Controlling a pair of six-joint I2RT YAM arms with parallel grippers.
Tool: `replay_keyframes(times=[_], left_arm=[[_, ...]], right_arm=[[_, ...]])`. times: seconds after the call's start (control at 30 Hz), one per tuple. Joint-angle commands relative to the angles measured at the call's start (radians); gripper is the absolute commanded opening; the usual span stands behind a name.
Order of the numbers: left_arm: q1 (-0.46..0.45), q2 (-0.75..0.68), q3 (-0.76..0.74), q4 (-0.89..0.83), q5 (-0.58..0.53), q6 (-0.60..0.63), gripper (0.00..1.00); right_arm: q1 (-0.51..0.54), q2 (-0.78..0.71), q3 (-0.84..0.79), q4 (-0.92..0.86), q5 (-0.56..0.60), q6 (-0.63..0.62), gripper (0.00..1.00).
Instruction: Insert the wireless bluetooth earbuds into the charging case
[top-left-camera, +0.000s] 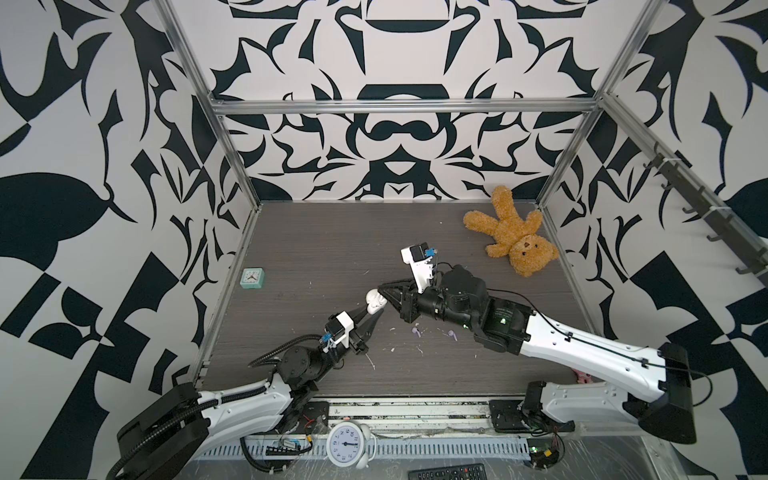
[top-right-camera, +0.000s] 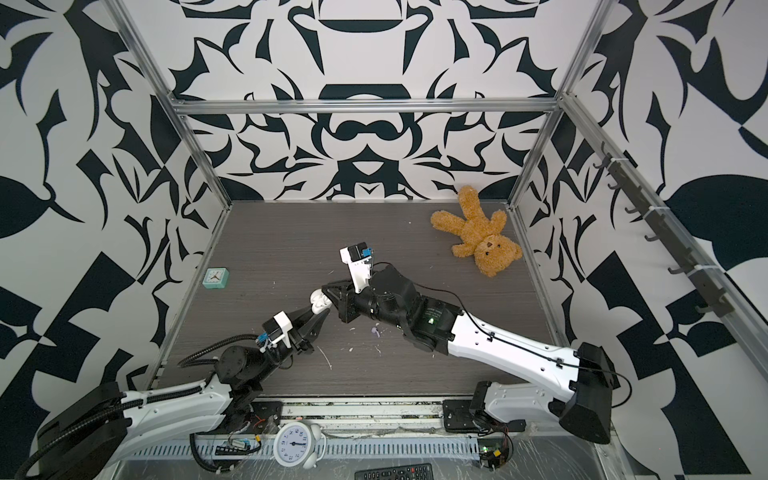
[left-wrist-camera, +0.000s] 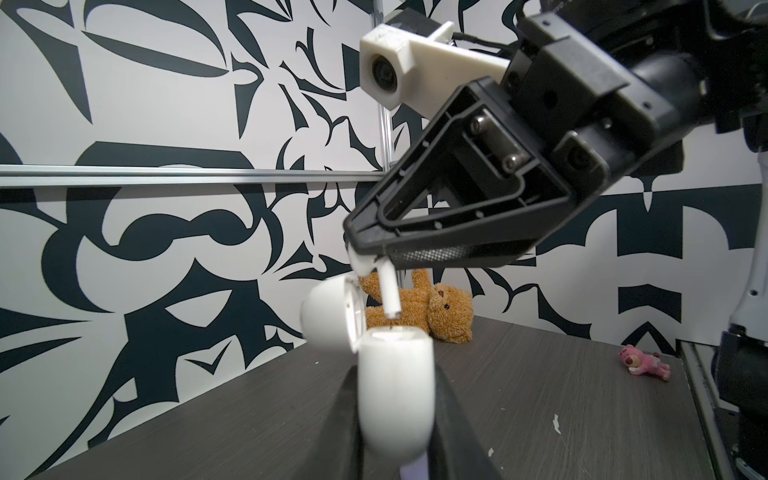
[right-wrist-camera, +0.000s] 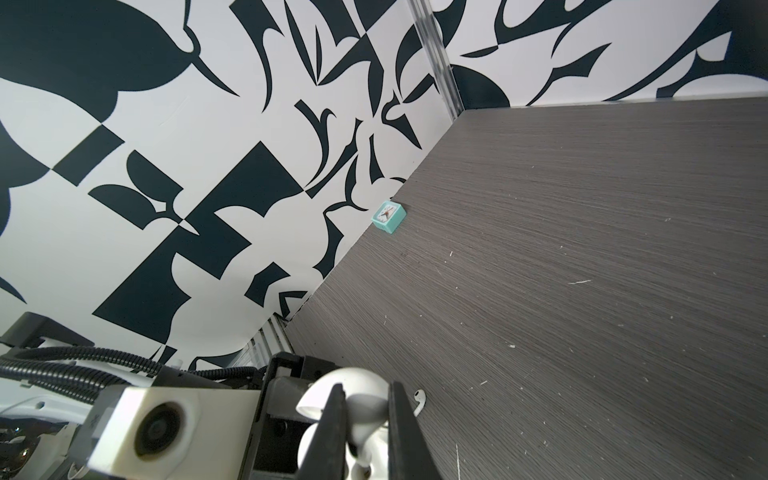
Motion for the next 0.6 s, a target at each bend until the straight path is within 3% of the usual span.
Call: replay_keyframes(times=[0.0, 0.57], left_arm=[[-0.003, -0.012, 0.004, 0.055, -0.002, -0.014, 0.0], [-0.003, -0.014, 0.005, 0.055, -0.015, -0.022, 0.0]], right_arm=[[0.004, -0.01, -0.011, 0.05, -0.005, 0.02, 0.14], [0.004, -0.013, -0.027, 0.056, -0.012, 0.046, 0.14]])
